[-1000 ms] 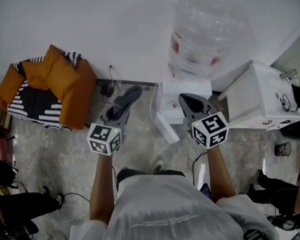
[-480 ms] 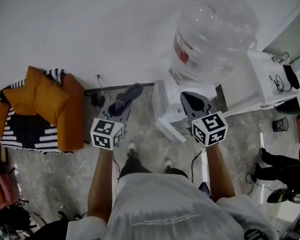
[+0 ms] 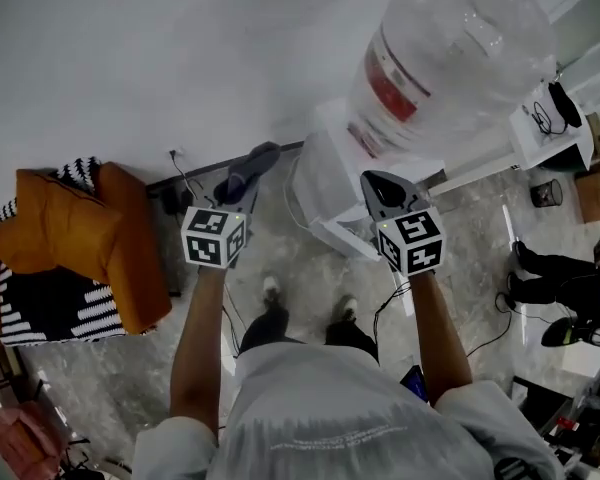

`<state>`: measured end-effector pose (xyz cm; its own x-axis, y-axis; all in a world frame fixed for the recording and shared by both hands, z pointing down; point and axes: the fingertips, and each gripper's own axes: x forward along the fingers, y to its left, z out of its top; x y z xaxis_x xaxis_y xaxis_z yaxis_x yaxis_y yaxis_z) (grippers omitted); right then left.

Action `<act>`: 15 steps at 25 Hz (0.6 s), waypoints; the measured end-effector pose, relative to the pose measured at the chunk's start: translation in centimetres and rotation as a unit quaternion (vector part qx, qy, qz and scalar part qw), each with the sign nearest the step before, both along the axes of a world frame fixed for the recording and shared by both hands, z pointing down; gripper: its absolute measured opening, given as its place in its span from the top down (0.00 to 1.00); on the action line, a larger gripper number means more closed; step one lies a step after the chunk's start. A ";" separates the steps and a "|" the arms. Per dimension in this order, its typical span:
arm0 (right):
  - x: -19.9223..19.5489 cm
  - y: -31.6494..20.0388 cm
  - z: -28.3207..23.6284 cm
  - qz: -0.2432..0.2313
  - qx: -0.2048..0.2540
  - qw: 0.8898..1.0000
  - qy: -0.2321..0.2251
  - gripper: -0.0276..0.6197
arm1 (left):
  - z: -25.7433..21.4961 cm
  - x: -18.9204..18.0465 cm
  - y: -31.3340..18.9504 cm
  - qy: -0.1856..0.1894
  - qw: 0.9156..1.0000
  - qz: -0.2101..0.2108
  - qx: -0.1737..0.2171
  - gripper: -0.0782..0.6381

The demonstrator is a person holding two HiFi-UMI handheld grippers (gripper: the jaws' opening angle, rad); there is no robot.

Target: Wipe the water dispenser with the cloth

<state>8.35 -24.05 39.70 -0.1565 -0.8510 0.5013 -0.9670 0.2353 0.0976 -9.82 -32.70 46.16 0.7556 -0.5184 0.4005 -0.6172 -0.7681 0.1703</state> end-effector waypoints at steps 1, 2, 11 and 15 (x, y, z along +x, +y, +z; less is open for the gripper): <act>-0.1 -0.2 0.5 0.006 -0.007 1.000 0.003 0.93 | 0.7 0.0 -0.6 0.001 1.000 0.001 -0.007 0.78; -0.2 -0.3 1.0 0.011 -0.014 1.000 0.006 0.93 | 1.3 0.0 -1.2 0.003 1.000 0.002 -0.015 0.78; 1.1 -1.5 5.0 0.066 -0.068 0.995 0.003 0.93 | 8.1 2.4 -4.6 -0.009 0.996 0.031 -0.079 0.78; 2.0 -2.3 6.3 0.087 -0.093 0.992 -0.010 0.93 | 10.9 4.5 -5.7 -0.012 0.993 0.047 -0.105 0.78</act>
